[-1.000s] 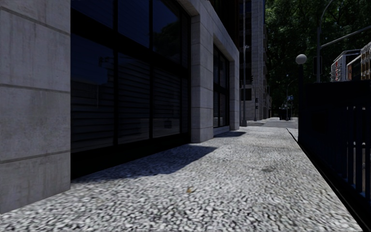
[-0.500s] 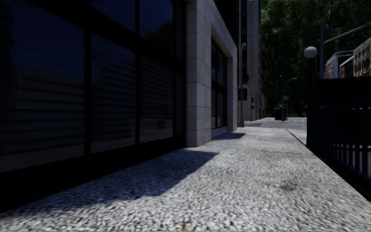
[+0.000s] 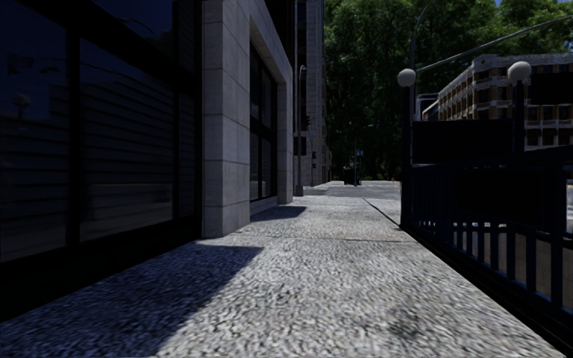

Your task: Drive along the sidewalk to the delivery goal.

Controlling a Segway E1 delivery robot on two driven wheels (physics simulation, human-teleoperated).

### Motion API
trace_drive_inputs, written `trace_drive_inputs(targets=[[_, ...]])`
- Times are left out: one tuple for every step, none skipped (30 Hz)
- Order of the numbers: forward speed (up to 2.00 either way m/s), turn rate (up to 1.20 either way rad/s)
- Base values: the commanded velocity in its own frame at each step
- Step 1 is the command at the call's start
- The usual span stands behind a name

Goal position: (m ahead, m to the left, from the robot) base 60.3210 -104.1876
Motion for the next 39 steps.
trace_drive_inputs(targets=[[1.56, 0.0], [1.56, 0.0], [1.56, 0.0], [1.56, 0.0], [1.56, 0.0], [1.56, 0.0], [1.56, 0.0], [1.56, 0.0], [1.56, -0.28], [1.56, -0.64], [1.56, -0.64], [1.56, -1.2], [1.56, -1.2], [1.56, -1.2], [1.56, -1.2], [1.56, -1.2], [1.56, -0.7], [1.56, -0.01], [1.56, 0.0], [1.56, 0.0], [1.56, 0.0], [1.56, 0.0], [1.56, 0.0], [1.56, 0.0], [1.56, 0.0], [1.56, 0.0], [1.56, 0.0], [1.56, 0.0], [1.56, 0.0], [1.56, 0.0], [1.56, 0.0], [1.56, 0.0], [1.56, 0.0], [1.56, 0.0], [1.56, 0.0], [1.56, 0.0], [1.56, 0.0], [1.56, 0.0], [1.56, 0.0]])
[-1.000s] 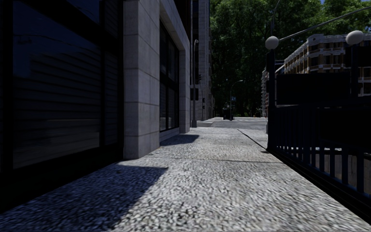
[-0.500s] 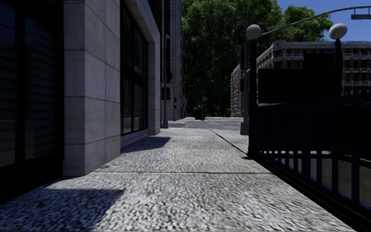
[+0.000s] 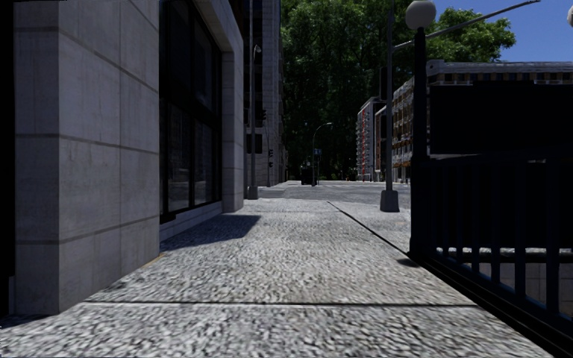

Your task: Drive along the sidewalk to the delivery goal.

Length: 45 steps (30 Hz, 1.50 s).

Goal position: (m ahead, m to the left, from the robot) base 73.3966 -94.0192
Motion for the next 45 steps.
trace_drive_inputs(targets=[[1.56, 0.0], [1.56, 0.0], [1.56, 0.0], [1.56, 0.0], [1.56, 0.0], [1.56, 0.0], [1.56, 0.0], [1.56, 0.0], [1.56, 0.0], [1.56, 0.0], [1.56, 0.0], [1.56, 0.0], [1.56, 0.0], [1.56, 0.0], [1.56, 0.0], [1.56, 0.0], [1.56, 0.0], [1.56, 0.0], [1.56, 0.0], [1.56, 0.0], [1.56, 0.0], [1.56, 0.0], [1.56, 0.0], [1.56, 0.0], [1.56, 0.0], [1.56, 0.0], [1.56, 0.0], [1.56, 0.0], [1.56, 0.0], [1.56, 0.0], [1.56, 0.0], [1.56, 0.0], [1.56, 0.0], [1.56, 0.0], [1.56, 0.0], [1.56, 0.0], [1.56, 0.0], [1.56, 0.0], [1.56, 0.0], [1.56, 0.0], [1.56, 0.0], [1.56, 0.0], [1.56, 0.0], [1.56, 0.0], [1.56, 0.0]])
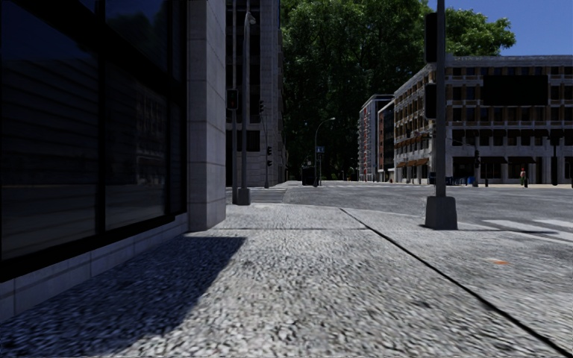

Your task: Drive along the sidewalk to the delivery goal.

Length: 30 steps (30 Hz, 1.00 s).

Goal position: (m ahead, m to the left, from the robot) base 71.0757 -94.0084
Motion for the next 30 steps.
trace_drive_inputs(targets=[[1.56, 0.0], [1.56, 0.0], [1.56, 0.0], [1.56, 0.0], [1.56, 0.0], [1.56, 0.0], [1.56, 0.0], [1.56, 0.0], [1.56, 0.0], [1.56, 0.0], [1.56, 0.0], [1.56, 0.0], [1.56, 0.0], [1.56, 0.0], [1.56, 0.0], [1.56, 0.0], [1.56, 0.0], [1.56, 0.0], [1.56, -0.04], [1.56, -0.04], [1.56, -0.3], [1.56, -0.52], [1.56, -0.59], [1.56, -0.7], [1.56, -0.7], [1.56, -0.86], [1.56, -0.97], [1.56, -0.99], [1.56, -0.99], [1.56, -0.99]])
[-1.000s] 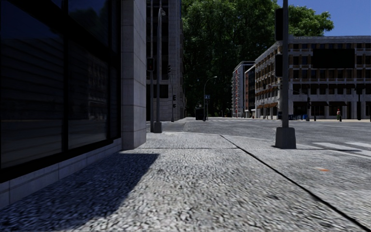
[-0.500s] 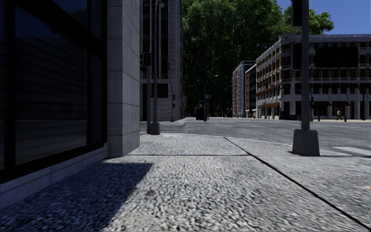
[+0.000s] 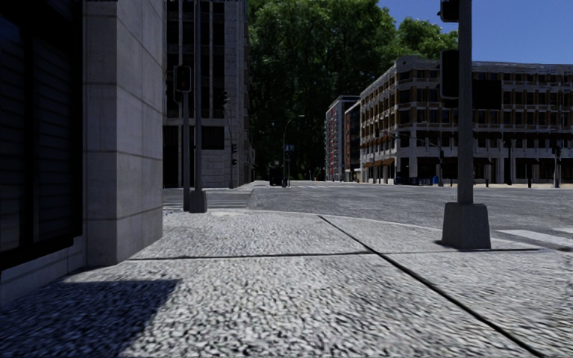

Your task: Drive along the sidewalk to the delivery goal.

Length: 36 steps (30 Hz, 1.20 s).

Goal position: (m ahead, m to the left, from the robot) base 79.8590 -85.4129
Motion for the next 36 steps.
trace_drive_inputs(targets=[[1.56, -1.0], [1.56, -1.0], [1.56, -1.0], [1.56, -1.0], [1.56, -1.0], [1.56, -1.0], [1.56, -1.0], [1.56, -1.0], [1.56, -1.0], [1.56, -1.0], [1.56, -1.0], [1.56, -1.0], [1.56, -1.0], [1.56, -1.0], [1.56, -0.99], [1.56, -0.88], [1.56, -0.83], [1.56, -0.83], [1.56, -0.78], [1.56, -0.24], [1.56, -0.04], [1.56, 0.0], [1.56, 0.0], [1.56, 0.0], [1.56, 0.0], [1.56, 0.0], [1.56, 0.0], [1.56, 0.0], [1.56, 0.0], [1.56, 0.0], [1.56, -0.33], [1.56, -1.2], [1.56, -1.2], [1.56, -1.2], [1.56, -1.2], [1.56, -1.2]])
